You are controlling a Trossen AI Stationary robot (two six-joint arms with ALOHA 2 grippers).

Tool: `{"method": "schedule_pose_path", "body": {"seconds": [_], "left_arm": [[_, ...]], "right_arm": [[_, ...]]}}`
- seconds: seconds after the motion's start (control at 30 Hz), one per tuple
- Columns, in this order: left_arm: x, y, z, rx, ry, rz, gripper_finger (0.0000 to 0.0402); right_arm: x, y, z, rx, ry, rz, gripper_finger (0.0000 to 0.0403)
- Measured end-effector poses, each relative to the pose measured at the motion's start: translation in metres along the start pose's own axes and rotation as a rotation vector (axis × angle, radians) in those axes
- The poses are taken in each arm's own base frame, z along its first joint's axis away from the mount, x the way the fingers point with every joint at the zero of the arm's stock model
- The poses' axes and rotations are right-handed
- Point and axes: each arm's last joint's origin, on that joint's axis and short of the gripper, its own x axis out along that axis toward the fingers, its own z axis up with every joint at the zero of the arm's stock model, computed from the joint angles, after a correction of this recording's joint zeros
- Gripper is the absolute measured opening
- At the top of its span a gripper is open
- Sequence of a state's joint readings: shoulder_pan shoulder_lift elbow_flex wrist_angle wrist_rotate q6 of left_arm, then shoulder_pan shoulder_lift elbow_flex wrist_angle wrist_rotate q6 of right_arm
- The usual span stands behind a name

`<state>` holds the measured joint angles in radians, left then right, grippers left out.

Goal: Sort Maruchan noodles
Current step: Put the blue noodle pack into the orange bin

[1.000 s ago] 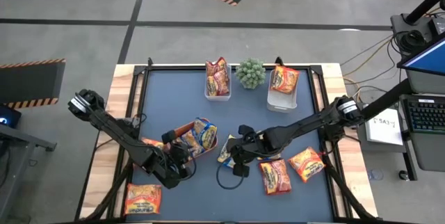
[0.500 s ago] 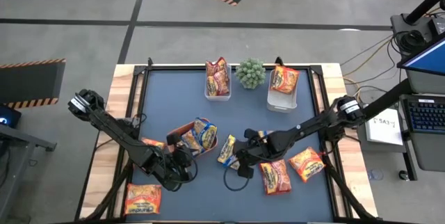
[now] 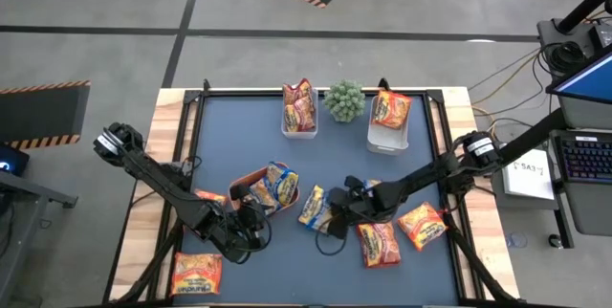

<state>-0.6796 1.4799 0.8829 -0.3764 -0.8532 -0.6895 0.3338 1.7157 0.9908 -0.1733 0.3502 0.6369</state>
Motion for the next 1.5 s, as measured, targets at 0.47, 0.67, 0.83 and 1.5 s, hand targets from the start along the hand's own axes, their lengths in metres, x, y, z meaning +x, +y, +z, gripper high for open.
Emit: {"method": "schedule_pose_path", "body": {"seconds": [0.47, 0.67, 0.83, 1.5], "left_arm": [[0.000, -0.004, 0.005, -0.056, -0.039, -0.032, 0.0047], [0.000, -0.006, 0.007, -0.074, -0.056, -0.046, 0.0047], [0.000, -0.007, 0.008, -0.084, -0.063, -0.051, 0.0047], [0.000, -0.011, 0.010, -0.116, -0.063, -0.107, 0.0047]], "right_arm": [[-0.006, 0.020, 0.014, 0.084, -0.180, 0.238, 0.0063], [-0.008, 0.020, 0.018, 0.029, -0.130, 0.127, 0.0063], [-0.003, 0.013, 0.008, 0.043, -0.100, 0.042, 0.0063], [0.019, 0.033, 0.008, 0.108, -0.176, 0.259, 0.0063]]}}
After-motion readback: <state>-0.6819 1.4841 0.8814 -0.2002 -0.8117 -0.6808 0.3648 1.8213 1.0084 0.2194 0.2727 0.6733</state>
